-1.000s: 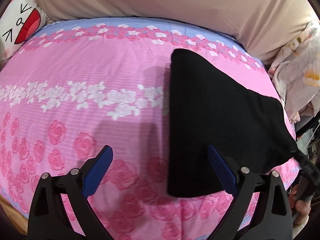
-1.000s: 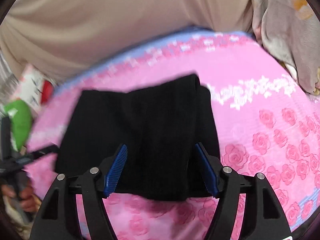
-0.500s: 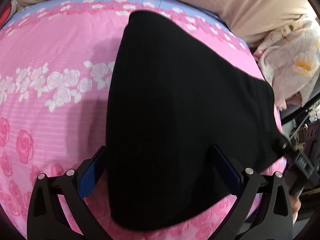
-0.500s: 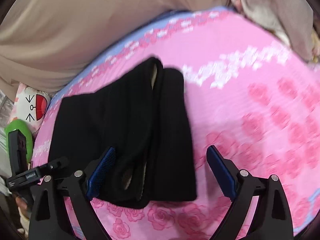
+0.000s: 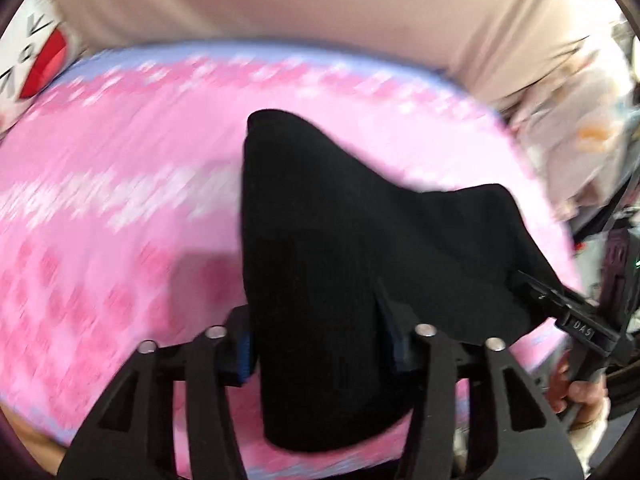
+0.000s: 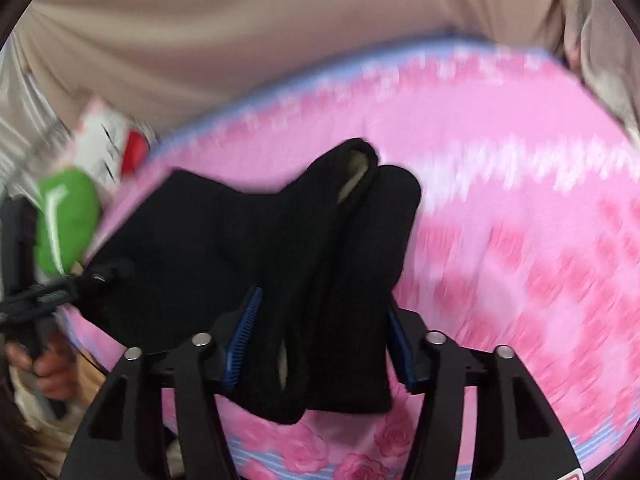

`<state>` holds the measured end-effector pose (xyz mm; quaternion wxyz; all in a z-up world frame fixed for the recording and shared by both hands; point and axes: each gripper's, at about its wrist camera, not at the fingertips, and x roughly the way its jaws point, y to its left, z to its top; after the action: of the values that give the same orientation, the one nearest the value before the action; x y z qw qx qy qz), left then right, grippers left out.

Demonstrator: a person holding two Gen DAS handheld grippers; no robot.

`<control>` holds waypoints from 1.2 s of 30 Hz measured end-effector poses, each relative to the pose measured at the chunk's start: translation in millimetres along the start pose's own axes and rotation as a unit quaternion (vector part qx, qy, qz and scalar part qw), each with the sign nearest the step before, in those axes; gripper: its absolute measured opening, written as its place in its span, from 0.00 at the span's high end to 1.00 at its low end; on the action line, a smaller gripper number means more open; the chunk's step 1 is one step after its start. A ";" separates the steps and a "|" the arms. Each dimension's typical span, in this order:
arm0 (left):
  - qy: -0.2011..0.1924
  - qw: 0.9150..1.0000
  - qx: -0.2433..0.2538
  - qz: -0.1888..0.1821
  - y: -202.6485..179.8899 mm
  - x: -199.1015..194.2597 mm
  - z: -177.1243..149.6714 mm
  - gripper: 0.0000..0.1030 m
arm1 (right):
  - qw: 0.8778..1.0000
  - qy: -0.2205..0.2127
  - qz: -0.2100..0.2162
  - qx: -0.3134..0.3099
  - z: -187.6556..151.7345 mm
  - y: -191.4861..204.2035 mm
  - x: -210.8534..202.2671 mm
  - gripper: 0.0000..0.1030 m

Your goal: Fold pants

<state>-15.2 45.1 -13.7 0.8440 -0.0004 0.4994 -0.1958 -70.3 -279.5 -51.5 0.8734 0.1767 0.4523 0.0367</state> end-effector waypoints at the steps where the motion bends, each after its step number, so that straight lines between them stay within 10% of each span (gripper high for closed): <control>1: 0.011 1.000 -0.008 0.011 5.4 6.2 -6.8 0.49 | 1.000 0.005 -0.008 0.012 -2.5 -3.1 3.5 0.36; 5: -0.046 0.997 -0.004 0.061 1.7 -13.4 -15.2 0.36 | 0.996 -0.075 -0.041 0.012 13.5 7.9 -42.4 0.36; 9: -0.124 0.983 0.028 0.134 -21.4 -33.0 -3.0 0.17 | 0.990 -0.107 -0.056 -0.070 44.1 50.1 -55.3 0.94; 10: -0.125 0.983 0.031 0.134 -21.3 -32.2 -1.5 0.17 | 0.991 -0.097 -0.042 -0.084 51.4 58.5 -47.2 0.96; 16: -0.104 0.984 0.029 0.145 -23.0 -11.9 1.3 0.17 | 0.994 -0.004 -0.088 -0.058 81.7 15.5 50.3 1.00; 23: -0.085 0.983 0.013 0.161 -10.2 2.6 1.0 0.17 | 0.992 -0.047 -0.035 -0.110 71.5 80.5 6.5 0.88; 26: -0.082 0.984 0.013 0.160 -10.5 5.9 2.0 0.16 | 0.985 -0.021 -0.134 -0.104 63.2 56.1 36.6 0.89; 32: -0.079 0.983 0.012 0.164 -8.9 5.3 -1.1 0.14 | 0.994 -0.055 -0.049 -0.083 38.9 62.6 -24.1 0.80; 36: -0.075 0.984 0.015 0.162 -11.8 9.0 -0.6 0.13 | 0.989 -0.010 -0.089 -0.118 0.6 53.0 -9.3 0.82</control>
<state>-15.7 31.4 -19.2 0.8994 0.0790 0.4253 -0.0632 -70.2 -232.3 -25.9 0.8925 0.0319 0.4497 0.0103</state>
